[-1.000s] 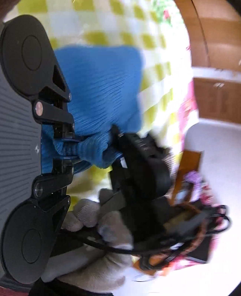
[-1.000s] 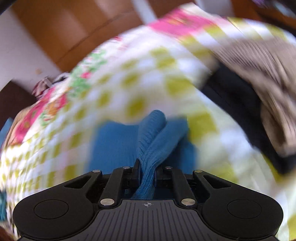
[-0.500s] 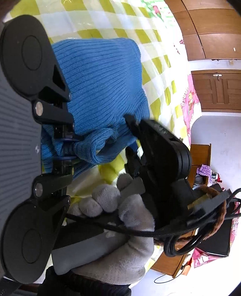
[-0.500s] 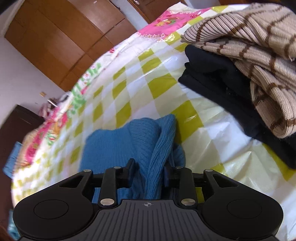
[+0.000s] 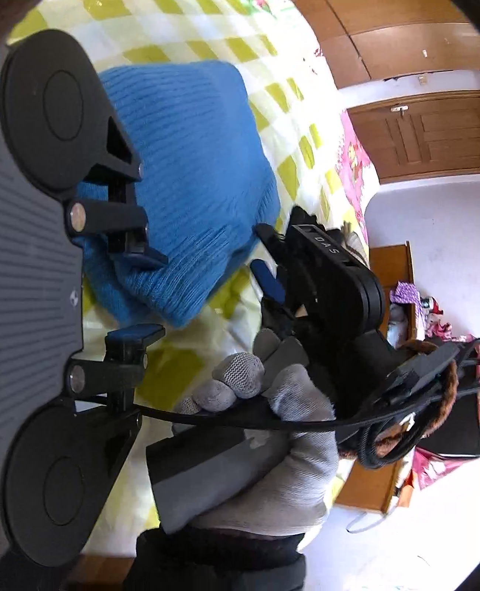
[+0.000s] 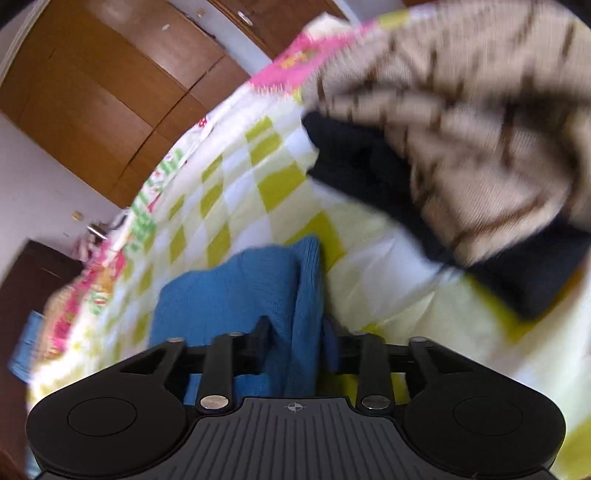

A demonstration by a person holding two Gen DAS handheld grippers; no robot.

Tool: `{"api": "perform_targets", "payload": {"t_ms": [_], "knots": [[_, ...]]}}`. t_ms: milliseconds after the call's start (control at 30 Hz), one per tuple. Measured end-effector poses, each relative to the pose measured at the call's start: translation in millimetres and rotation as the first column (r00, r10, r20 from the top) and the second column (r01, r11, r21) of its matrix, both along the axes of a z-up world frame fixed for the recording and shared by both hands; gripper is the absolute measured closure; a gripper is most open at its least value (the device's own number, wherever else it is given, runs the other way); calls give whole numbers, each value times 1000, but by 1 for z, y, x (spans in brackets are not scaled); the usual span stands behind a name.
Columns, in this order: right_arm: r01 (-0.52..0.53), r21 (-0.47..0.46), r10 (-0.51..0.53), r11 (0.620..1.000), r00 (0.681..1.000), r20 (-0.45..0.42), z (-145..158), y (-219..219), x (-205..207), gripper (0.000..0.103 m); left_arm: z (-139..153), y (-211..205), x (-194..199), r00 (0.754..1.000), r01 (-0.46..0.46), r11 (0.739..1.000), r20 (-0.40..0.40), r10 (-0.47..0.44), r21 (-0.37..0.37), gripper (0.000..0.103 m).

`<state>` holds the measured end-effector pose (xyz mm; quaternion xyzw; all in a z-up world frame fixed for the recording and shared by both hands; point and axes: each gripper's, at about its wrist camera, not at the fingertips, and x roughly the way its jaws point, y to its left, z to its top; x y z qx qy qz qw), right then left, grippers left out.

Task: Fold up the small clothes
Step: 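Lift the gripped sweater end with both grippers and fold it over the body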

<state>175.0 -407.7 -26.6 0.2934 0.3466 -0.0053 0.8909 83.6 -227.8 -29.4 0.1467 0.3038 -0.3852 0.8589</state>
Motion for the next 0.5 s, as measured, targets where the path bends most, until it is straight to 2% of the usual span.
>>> {"api": "perform_targets", "payload": {"t_ms": [100, 167, 267, 333, 400, 467, 500], "knots": [[9, -142, -1, 990, 998, 61, 23, 11, -18, 71, 11, 11, 0, 996, 27, 998, -81, -32, -64, 56], [-46, -195, 69, 980, 991, 114, 36, 25, -28, 71, 19, 23, 0, 993, 10, 995, -114, -21, -96, 56], [-164, -249, 206, 954, 967, 152, 43, 45, -33, 71, 33, 47, 2, 993, -57, 991, -106, 44, -123, 55], [-224, -257, 256, 940, 962, 96, 30, 52, -27, 73, 34, 62, 9, 986, -137, 983, -112, 124, -123, 53], [-253, -276, 253, 927, 967, -38, 5, 58, -15, 73, 21, 68, 24, 970, -213, 974, -134, 202, -80, 53], [-223, -270, 220, 937, 975, -44, -6, 55, -17, 71, -1, 70, 40, 951, -248, 969, -188, 244, 0, 53], [-211, -237, 207, 948, 977, -43, -4, 51, -19, 70, -7, 73, 43, 942, -259, 966, -217, 255, 7, 53]]}}
